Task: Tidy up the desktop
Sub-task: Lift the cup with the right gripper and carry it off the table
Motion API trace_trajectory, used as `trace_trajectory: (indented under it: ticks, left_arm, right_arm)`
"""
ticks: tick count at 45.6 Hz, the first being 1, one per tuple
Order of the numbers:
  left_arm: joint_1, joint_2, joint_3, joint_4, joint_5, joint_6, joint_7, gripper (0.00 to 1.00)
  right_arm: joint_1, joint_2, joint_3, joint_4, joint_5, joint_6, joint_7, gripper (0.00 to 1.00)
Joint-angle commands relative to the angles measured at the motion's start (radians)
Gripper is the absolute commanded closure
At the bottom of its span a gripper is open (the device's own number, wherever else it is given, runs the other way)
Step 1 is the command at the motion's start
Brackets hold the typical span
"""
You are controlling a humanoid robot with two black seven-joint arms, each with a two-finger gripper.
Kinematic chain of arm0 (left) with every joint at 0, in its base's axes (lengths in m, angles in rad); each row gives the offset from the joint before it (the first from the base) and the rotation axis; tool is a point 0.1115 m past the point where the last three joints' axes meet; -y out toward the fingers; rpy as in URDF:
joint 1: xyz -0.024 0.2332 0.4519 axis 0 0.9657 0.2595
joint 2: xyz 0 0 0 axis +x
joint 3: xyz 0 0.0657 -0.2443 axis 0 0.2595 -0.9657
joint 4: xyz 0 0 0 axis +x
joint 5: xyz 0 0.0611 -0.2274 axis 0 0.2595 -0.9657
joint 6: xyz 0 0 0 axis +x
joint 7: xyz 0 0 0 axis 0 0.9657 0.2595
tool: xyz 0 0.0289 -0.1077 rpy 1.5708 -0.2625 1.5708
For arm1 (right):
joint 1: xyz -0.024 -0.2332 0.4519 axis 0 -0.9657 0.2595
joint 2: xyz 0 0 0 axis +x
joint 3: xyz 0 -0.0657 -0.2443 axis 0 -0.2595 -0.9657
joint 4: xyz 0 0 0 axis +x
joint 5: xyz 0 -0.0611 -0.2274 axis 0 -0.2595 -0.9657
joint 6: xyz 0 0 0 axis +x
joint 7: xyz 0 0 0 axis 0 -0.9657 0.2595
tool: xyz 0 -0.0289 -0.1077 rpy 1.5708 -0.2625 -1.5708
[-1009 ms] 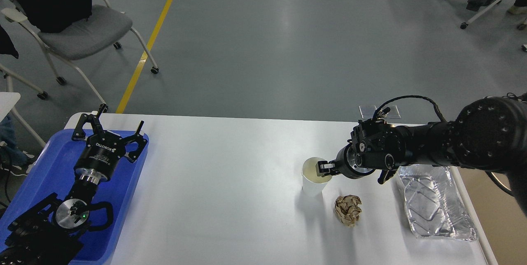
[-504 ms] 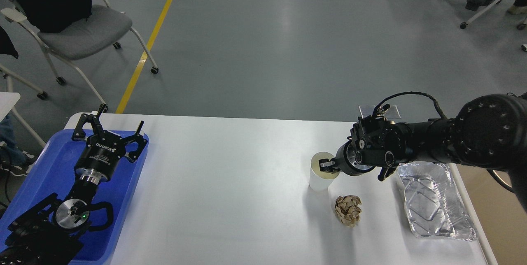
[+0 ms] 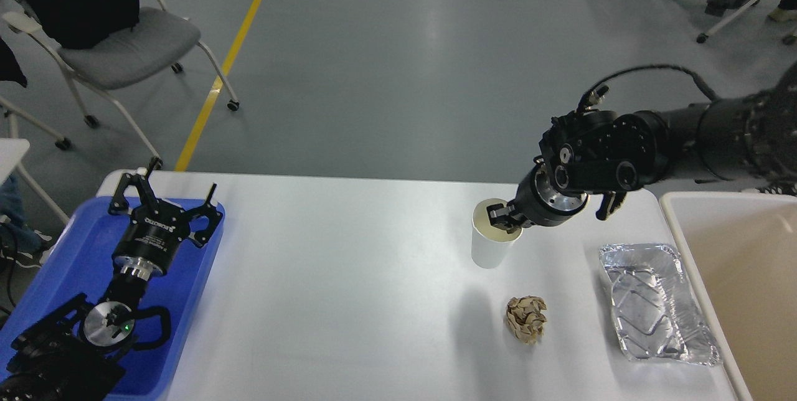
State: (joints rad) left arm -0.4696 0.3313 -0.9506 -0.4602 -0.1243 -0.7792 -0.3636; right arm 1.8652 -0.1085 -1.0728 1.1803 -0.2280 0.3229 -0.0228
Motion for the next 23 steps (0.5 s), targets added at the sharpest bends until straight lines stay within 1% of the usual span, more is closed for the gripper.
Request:
trace_trajectory:
  ticks: [1, 9, 15, 23]
  left_arm:
    - [0.000, 0.000, 0.000, 0.000, 0.000, 0.000, 0.002, 0.01]
    - [0.000, 0.002, -0.002, 0.000, 0.000, 0.000, 0.002, 0.01]
    - [0.002, 0.002, -0.003, 0.000, 0.000, 0.000, 0.002, 0.01]
    - [0.002, 0.000, -0.003, 0.000, 0.000, 0.000, 0.002, 0.01]
  right_arm:
    - [0.250, -0.086, -0.003, 0.133, 0.003, 0.163, 0.003, 1.00]
    - [0.419, -0.140, -0.007, 0.173, 0.001, 0.275, 0.001, 1.00]
    - [0.515, -0.172, -0.009, 0.168, -0.005, 0.366, 0.001, 1.00]
    - [0.581, -0.204, -0.012, 0.166, -0.016, 0.424, -0.003, 1.00]
